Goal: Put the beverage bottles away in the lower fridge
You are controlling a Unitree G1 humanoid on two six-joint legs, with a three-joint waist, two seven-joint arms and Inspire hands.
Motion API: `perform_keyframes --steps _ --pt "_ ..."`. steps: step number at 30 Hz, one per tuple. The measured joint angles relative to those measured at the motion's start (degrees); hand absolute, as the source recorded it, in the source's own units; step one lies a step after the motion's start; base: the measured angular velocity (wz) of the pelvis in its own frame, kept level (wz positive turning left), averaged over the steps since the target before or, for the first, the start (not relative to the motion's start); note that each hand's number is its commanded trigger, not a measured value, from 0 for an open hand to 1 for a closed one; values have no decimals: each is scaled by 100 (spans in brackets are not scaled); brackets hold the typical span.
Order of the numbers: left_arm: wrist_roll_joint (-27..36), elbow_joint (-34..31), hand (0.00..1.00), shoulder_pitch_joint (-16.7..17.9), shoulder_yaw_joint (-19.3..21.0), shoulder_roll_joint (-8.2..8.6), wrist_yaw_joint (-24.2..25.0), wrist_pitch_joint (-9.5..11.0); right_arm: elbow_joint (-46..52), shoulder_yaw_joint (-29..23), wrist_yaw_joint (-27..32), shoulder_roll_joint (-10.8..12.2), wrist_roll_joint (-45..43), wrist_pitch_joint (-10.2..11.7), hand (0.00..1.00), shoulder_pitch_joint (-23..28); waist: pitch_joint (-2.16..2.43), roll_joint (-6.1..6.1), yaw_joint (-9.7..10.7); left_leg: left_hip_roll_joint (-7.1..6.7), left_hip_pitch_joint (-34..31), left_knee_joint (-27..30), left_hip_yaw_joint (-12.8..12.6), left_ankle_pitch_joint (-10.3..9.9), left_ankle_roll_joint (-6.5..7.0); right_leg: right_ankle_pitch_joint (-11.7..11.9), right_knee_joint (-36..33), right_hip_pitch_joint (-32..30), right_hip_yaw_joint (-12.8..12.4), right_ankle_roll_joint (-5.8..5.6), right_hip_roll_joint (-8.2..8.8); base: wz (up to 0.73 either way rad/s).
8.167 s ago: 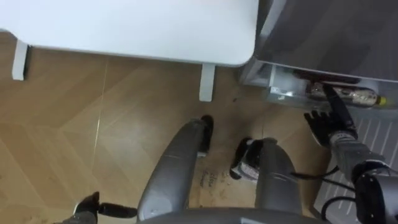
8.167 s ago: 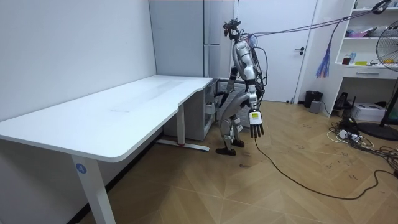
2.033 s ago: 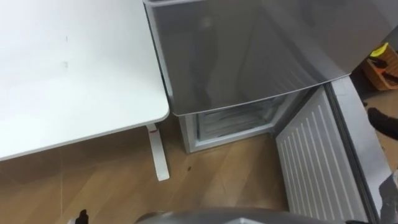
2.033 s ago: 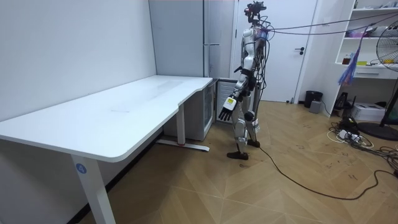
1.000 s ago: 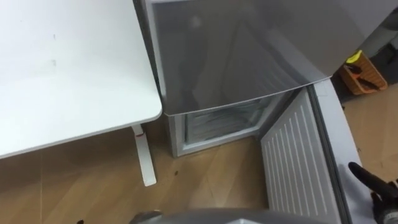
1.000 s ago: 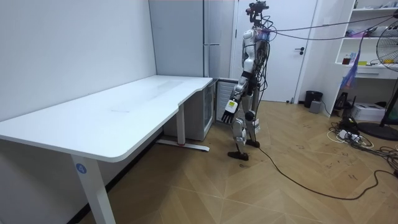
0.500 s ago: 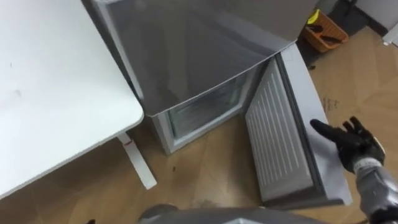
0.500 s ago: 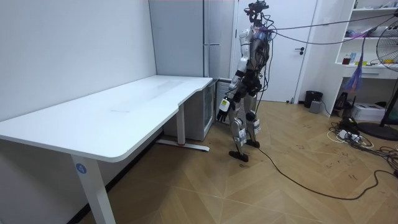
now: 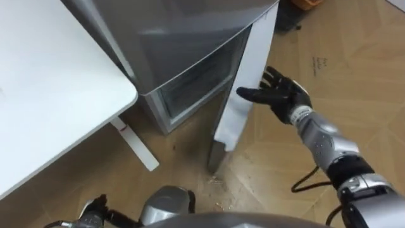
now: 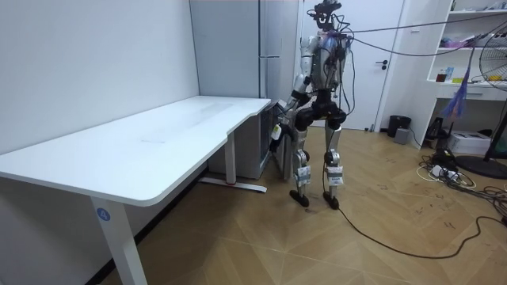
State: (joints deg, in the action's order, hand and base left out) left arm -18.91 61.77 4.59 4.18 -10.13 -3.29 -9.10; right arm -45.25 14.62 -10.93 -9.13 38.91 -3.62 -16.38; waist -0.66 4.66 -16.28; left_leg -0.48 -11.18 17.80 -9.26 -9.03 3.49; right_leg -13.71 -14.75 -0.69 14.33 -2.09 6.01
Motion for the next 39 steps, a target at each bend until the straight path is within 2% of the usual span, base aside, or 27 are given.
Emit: perform_keyframes --steps 2,4,5,7,9,11,13,18,20,23,26,28,30,32,33,34,36,37,38,39 --pt "-1 16 0 -51 -117 44 -12 -72 36 179 -132 163 7 -29 0 -35 -11 -15 -5 23 -13 -8 -14 7 10 54 55 15 13 7 -20 -6" --pt "-24 8 0 -50 -365 46 -12 -134 168 463 -267 330 188 -154 0 -65 -11 -15 -51 51 -34 -19 -35 17 4 81 65 -24 13 19 -42 -9" --pt "-173 -29 0 -91 -518 49 -10 -226 404 781 -362 378 244 -230 0 -82 -7 -7 -163 101 -71 -19 -92 28 -11 105 62 -69 18 45 -65 -21" --pt "-207 -8 0 -99 -745 34 -16 -291 637 1282 -650 490 282 -307 0 -256 -9 13 -289 164 -125 -24 -128 57 -56 146 72 -156 15 93 -116 -18" --pt "-203 72 0 -154 -989 22 -5 -359 1097 1913 -1037 614 454 -389 0 -385 -4 43 -525 212 -100 -28 -129 97 -111 164 103 -176 35 143 -168 -2" --pt "-201 85 0 -170 -1030 5 22 -360 1285 2116 -1174 705 467 -407 0 -498 -22 82 -602 250 -143 -22 -79 132 -161 163 105 -177 186 189 -196 16" --pt "-203 103 0 -178 -1193 -47 86 -436 1258 2181 -1363 630 639 -456 0 -529 -34 160 -621 312 -163 -11 -36 173 -225 145 97 -174 308 263 -208 15" --pt "-199 108 0 -240 -1396 -57 154 -461 1230 2567 -1779 645 770 -536 0 -587 -77 145 -647 397 -119 16 -20 219 -342 92 -1 -169 311 411 -310 -1" --pt "-196 105 0 -263 -1418 -63 150 -445 1237 2720 -2010 686 784 -596 0 -587 -80 157 -707 415 -112 -12 -17 234 -384 55 -9 -173 328 464 -328 0" --pt "-111 83 0 -281 -1582 -185 165 -417 1308 2934 -2235 730 787 -641 0 -589 -58 215 -801 463 -112 -26 5 243 -437 16 -16 -168 345 513 -365 6" --pt "-66 72 0 -252 -1570 -302 300 -421 1316 3026 -2483 736 761 -647 0 -593 -67 214 -863 468 -169 165 170 194 -489 -34 -10 -54 472 550 -392 23" --pt "-74 6 0 -237 -1569 -345 409 -415 1229 3028 -2576 684 511 -659 0 -593 -58 231 -757 360 -241 226 392 175 -493 -172 -111 -22 574 511 -362 54" --pt "-77 -23 0 -208 -1542 -317 419 -418 1047 3025 -2669 637 307 -695 0 -588 -52 225 -769 285 -265 283 472 136 -466 -267 -158 29 577 475 -322 36" --pt "-77 -38 0 -188 -1496 -311 452 -421 683 3022 -2757 617 36 -698 0 -545 -46 234 -747 181 -241 288 546 79 -429 -366 -239 93 667 409 -227 36" --pt "29 -32 0 -196 -1462 -311 480 -408 452 3005 -2787 545 -241 -714 0 -473 -27 249 -707 61 -242 306 648 43 -386 -438 -304 138 723 354 -139 43" --pt "147 -24 0 -197 -1448 -309 493 -395 332 2974 -2800 515 -358 -724 0 -418 -24 240 -665 7 -242 338 676 19 -351 -476 -339 183 777 320 -88 61" --pt "393 -4 0 -177 -1428 -254 508 -346 -251 2727 -2779 342 -715 -727 0 -156 32 224 -598 -186 -160 389 685 -131 -193 -647 -766 207 742 154 189 58" --pt "478 18 0 -180 -1341 -165 506 -317 -574 2537 -2698 260 -854 -711 0 -2 18 118 -558 -262 -58 399 677 -182 -107 -645 -1302 116 632 125 339 49" --pt "486 20 0 -172 -1293 -147 510 -296 -761 2412 -2658 171 -954 -707 0 79 15 77 -509 -301 -7 395 668 -203 -63 -622 -1620 37 594 86 425 72" --pt "483 18 0 -147 -1084 -140 503 -215 -1112 2067 -2524 123 -1095 -687 0 297 15 49 -358 -378 107 388 671 -240 21 -519 -2207 -131 492 8 597 84"
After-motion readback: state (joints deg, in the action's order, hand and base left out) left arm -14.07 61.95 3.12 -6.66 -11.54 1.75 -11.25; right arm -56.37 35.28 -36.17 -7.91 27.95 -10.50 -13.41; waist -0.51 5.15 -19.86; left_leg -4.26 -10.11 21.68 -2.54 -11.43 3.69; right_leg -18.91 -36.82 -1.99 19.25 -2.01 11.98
